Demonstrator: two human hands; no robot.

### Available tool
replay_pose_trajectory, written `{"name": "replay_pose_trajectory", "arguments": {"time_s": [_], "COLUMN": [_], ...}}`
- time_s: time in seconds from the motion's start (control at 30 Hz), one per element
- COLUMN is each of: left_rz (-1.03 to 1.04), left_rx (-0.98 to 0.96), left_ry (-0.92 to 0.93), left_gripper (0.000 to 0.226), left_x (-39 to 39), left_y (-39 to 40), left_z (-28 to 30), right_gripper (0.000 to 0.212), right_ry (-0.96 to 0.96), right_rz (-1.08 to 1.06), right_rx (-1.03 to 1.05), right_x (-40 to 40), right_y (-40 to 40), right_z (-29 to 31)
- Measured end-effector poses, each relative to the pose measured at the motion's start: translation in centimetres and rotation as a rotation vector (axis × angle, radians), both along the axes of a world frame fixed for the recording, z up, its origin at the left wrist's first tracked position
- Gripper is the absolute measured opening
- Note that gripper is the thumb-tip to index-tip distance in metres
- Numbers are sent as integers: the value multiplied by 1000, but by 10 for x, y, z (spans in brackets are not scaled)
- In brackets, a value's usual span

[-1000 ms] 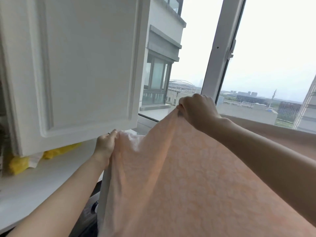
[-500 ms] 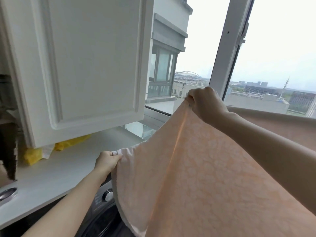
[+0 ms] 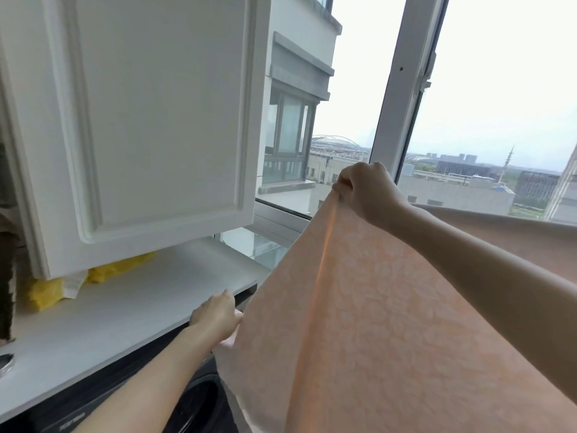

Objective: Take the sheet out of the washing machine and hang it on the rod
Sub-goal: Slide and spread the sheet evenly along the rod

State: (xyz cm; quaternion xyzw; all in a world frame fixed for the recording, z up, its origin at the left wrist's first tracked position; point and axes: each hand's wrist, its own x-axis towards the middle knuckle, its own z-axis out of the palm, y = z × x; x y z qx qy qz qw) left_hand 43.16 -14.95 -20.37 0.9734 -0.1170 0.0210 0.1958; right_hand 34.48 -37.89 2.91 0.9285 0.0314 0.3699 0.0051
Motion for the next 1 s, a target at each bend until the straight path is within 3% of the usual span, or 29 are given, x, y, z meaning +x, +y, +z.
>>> {"name": "replay_pose_trajectory", "arguments": {"time_s": [0.13, 0.3, 0.43, 0.53, 0.7, 0.8, 1.0], "left_rz": [-328, -545, -512, -487, -491, -492, -351], "left_rx": [-434, -665, -827, -833, -868, -845, -988], "left_ry": [-57, -308, -196, -176, -39, -82, -227], "left_gripper": [53, 36, 25, 15, 23, 18, 16], "left_x": [-13, -45, -42, -41, -40, -39, -38], "left_y": [-22, -71, -93, -101, -103, -104, -111], "left_z": [38, 114, 152, 161, 165, 170, 189], "right_gripper": [24, 25, 23, 14, 17, 15, 14], "right_ry": [3, 2, 89, 177, 212, 240, 166], "right_rz": [9, 38, 66, 105, 25, -17, -27], "right_rx": [12, -5, -114, -94, 13, 49, 79], "right_x": [0, -4, -16, -26, -58, -77, -93], "right_y": [0, 3, 3, -3, -30, -46, -52], "right_z": [-1, -1, 2, 7, 23, 26, 24]}}
